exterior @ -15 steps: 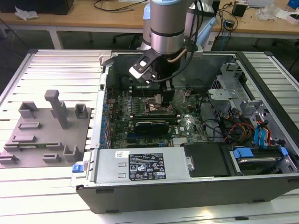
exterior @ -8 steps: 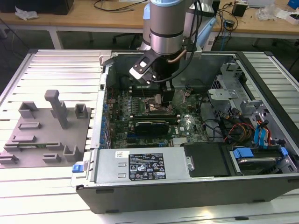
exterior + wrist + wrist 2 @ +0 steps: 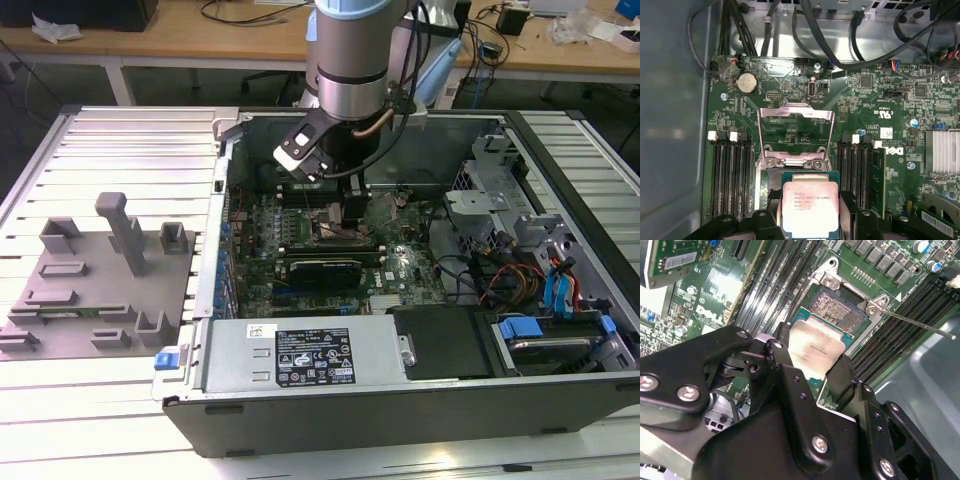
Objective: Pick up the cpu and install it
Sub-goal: 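Place the cpu into insertion slot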
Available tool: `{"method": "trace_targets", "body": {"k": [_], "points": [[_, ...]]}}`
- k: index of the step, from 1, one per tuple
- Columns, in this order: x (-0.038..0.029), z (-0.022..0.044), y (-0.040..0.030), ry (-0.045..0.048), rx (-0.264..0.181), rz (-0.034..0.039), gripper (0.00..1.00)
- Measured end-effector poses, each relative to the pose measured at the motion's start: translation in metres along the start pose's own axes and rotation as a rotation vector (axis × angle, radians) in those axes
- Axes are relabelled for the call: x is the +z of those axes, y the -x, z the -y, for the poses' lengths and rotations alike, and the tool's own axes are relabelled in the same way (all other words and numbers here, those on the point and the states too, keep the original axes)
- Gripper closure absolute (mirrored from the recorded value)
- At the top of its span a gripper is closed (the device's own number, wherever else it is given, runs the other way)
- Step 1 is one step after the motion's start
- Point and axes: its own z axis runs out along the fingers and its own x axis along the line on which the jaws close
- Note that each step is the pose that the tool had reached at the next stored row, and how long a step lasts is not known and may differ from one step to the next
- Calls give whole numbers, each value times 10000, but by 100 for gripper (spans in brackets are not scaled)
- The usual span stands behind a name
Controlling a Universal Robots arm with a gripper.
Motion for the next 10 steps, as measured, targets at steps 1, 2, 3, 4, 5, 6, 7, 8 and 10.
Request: {"method": "trace_targets", "body": {"k": [1, 2, 3, 4, 5, 6, 7, 8, 10], "points": [[4, 3, -5, 1, 21, 0, 45], [16, 13, -14, 1, 68, 2, 45], [27, 21, -22, -1, 101, 7, 45], [40, 27, -34, -3, 130, 7, 45], [51, 29, -44, -9, 146, 9, 45], [61, 31, -55, -15, 162, 10, 45], [67, 32, -62, -18, 168, 10, 45], [76, 34, -72, -25, 175, 11, 45], [94, 38, -84, -33, 190, 12, 45]]}}
